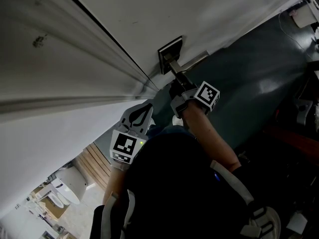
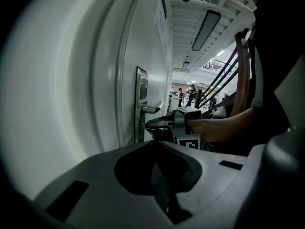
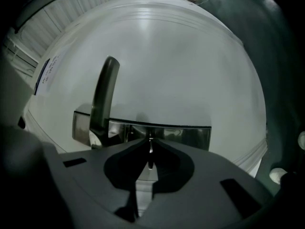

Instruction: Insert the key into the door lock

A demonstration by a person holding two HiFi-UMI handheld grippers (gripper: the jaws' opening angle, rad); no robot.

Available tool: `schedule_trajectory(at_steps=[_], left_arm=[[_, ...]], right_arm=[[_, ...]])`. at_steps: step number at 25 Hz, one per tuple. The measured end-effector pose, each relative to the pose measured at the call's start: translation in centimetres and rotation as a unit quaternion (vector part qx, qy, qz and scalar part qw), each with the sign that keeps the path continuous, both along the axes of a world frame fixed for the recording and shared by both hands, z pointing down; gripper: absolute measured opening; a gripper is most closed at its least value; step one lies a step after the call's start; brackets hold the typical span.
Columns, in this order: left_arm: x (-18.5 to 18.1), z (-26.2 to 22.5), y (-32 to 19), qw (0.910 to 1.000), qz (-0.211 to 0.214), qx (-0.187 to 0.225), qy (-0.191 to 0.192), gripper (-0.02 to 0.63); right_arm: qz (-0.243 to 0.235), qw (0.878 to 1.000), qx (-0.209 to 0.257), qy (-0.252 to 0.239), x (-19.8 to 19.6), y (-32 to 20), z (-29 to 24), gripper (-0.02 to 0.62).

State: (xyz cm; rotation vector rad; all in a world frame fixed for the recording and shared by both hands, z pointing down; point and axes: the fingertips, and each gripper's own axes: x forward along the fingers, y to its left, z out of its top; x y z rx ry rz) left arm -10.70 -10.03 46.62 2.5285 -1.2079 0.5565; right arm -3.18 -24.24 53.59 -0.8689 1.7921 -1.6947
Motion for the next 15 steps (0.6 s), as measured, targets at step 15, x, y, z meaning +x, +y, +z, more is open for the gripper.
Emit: schedule_trajectory(at_steps=[15], left_arm=[[2.4,-0.6,-0.9,0.9991,0.038,0.008,0.016,0.008]], right_arm=[[-0.006,1.0,-0.002,0.025,2.2,2.4,-0.3,0.034]])
